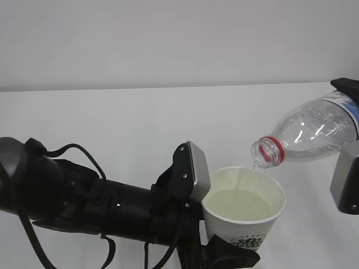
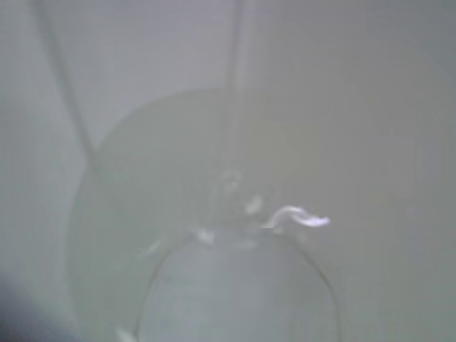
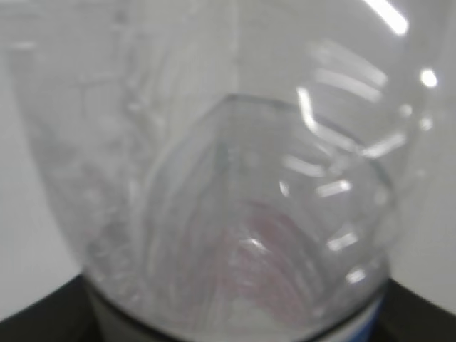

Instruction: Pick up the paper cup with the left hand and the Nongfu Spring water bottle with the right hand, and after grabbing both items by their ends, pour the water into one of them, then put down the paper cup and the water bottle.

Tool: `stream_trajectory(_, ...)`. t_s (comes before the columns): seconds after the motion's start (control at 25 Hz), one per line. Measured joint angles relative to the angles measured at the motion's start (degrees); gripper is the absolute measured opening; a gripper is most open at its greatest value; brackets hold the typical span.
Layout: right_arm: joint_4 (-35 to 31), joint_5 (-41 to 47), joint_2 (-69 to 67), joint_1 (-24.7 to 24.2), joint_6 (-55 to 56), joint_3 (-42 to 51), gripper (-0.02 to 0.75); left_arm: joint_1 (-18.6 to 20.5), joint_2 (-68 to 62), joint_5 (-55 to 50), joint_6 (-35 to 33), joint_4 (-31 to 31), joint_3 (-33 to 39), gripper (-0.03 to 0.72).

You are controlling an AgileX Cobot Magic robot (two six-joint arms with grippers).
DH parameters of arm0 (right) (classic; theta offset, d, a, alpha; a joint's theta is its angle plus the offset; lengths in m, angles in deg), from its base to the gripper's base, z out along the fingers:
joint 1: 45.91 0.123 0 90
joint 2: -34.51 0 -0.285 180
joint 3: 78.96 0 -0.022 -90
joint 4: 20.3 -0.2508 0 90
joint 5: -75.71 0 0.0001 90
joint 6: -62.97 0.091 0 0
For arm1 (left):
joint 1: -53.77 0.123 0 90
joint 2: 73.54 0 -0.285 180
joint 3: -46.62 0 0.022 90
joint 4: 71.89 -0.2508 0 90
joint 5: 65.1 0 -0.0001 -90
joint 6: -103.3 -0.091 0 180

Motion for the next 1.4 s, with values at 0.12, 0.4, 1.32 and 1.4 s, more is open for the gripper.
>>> stream_trajectory(0.12,0.0,0.0,0.0,0.0,0.0,0.0,0.465,0.0,0.0,0.0,0.0,0.0,0.0,0.503)
stream_trajectory(0.4,0.0,0.0,0.0,0.0,1.93,0.0,0.465,0.0,0.0,-0.04,0.0,0.36,0.0,0.503)
stream_trajectory(1.32,-0.17,-1.69,0.09,0.0,30.2,0.0,0.465,0.0,0.0,0.62,0.0,2.48,-0.23,0.503)
stream_trajectory(1.4,-0.17,-1.69,0.09,0.0,33.86,0.0,0.465,0.0,-0.03,0.62,0.0,3.25,-0.23,0.503)
